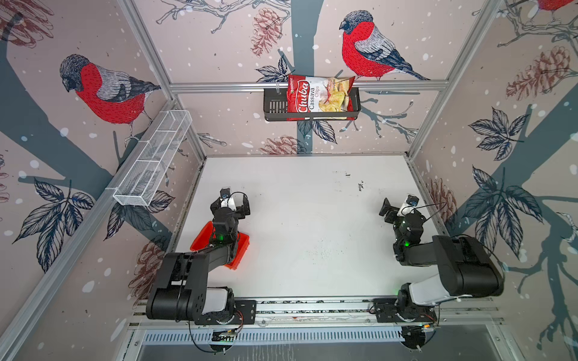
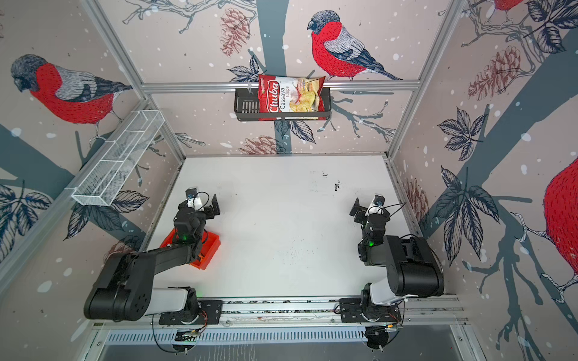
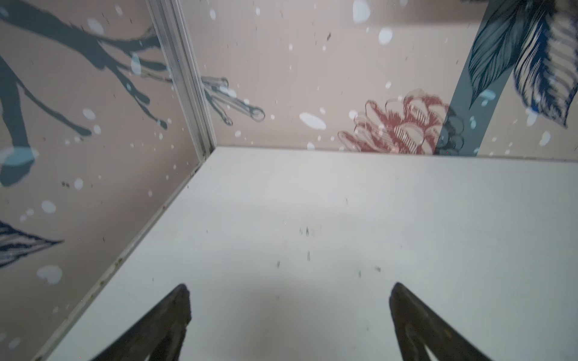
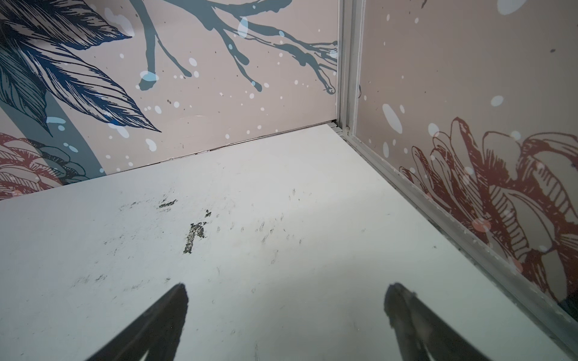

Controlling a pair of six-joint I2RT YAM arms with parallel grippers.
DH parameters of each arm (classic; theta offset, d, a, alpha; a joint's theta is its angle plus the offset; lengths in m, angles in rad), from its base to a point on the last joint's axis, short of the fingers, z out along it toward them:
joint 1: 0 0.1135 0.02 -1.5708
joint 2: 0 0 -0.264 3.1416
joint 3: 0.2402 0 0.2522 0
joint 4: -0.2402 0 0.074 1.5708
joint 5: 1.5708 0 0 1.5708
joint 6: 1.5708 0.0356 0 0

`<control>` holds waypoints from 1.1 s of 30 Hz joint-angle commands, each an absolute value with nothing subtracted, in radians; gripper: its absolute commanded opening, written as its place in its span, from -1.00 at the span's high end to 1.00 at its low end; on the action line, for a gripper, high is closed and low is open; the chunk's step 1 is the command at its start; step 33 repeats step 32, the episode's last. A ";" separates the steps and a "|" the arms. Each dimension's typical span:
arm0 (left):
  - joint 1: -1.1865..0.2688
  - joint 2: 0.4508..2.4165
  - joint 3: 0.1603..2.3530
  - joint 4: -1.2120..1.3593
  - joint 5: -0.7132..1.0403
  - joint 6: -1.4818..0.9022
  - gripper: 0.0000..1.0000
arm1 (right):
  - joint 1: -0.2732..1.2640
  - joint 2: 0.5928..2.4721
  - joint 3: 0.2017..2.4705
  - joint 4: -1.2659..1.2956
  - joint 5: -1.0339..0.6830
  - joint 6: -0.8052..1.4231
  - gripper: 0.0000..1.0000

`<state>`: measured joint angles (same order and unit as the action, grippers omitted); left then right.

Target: Put the screwdriver in the bin

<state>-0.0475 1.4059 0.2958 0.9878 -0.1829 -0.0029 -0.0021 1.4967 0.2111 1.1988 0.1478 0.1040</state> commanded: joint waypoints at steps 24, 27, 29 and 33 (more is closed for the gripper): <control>-0.055 1.562 0.234 1.313 -0.185 0.012 -0.97 | 0.023 1.500 0.233 1.201 0.185 0.083 -1.00; -0.055 1.563 0.237 1.306 -0.180 0.011 -0.97 | 0.023 1.500 0.233 1.201 0.185 0.083 -0.99; -0.055 1.562 0.238 1.307 -0.179 0.011 -0.97 | 0.023 1.501 0.234 1.201 0.184 0.083 -0.99; -0.055 1.560 0.234 1.310 -0.182 0.012 -0.97 | 0.023 1.500 0.233 1.200 0.185 0.083 -0.99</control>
